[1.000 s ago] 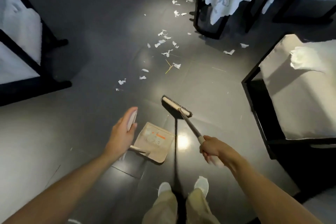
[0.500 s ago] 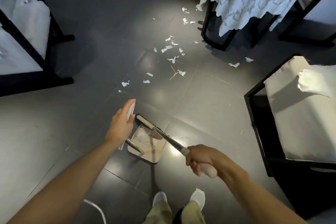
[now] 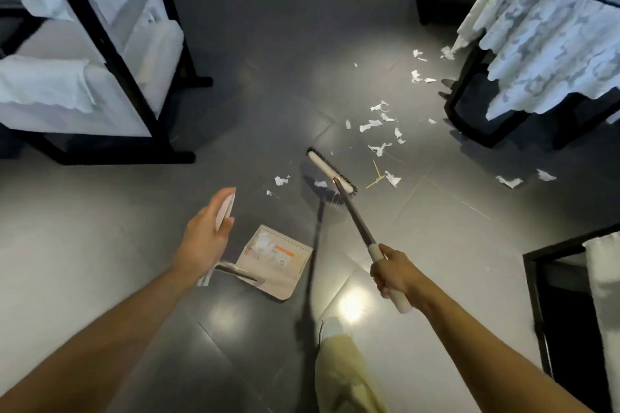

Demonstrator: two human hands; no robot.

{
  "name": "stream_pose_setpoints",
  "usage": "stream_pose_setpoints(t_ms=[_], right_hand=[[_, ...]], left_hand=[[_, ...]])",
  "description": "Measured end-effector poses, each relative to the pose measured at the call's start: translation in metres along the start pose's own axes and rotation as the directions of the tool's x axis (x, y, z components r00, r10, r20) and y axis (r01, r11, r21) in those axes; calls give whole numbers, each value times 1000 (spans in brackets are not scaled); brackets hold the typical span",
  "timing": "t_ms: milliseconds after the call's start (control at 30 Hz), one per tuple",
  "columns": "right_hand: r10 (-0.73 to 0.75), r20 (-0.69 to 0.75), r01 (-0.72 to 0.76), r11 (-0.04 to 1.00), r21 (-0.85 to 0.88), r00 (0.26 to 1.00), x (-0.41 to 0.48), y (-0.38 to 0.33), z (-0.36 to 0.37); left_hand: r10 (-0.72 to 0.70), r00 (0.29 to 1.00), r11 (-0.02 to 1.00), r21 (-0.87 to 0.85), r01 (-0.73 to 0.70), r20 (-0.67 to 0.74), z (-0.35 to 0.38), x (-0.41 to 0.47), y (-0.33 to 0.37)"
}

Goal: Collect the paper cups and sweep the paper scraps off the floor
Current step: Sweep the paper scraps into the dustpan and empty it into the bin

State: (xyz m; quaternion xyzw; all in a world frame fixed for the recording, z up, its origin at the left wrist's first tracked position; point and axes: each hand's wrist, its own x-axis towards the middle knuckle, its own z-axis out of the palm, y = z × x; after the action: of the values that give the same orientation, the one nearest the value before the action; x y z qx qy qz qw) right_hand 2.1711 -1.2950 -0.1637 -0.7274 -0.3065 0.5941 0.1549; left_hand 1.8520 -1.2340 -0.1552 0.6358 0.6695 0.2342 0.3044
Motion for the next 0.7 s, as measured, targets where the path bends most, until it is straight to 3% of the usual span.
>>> stream_pose_setpoints(t_ms=[200, 300, 433, 600, 700], right_hand=[[24, -20, -23, 1000, 9, 1000, 91, -83, -29], [104, -15, -103, 993, 59, 995, 132, -112, -29], [130, -23, -132, 971, -200, 991, 169, -133, -8], [331, -25, -316, 875, -367, 943, 191, -151, 18], [187, 5, -164, 871, -463, 982, 198, -169, 37]], left_hand=[[-56, 998, 998, 32, 56, -14, -8, 59, -10], [-120, 992, 991, 47, 123, -47, -16, 83, -14], [-176, 981, 984, 8, 177, -85, -35, 119, -25], [-165, 984, 986, -33, 163, -69, -63, 172, -53], [-139, 990, 990, -19, 139, -1, -76, 197, -63]])
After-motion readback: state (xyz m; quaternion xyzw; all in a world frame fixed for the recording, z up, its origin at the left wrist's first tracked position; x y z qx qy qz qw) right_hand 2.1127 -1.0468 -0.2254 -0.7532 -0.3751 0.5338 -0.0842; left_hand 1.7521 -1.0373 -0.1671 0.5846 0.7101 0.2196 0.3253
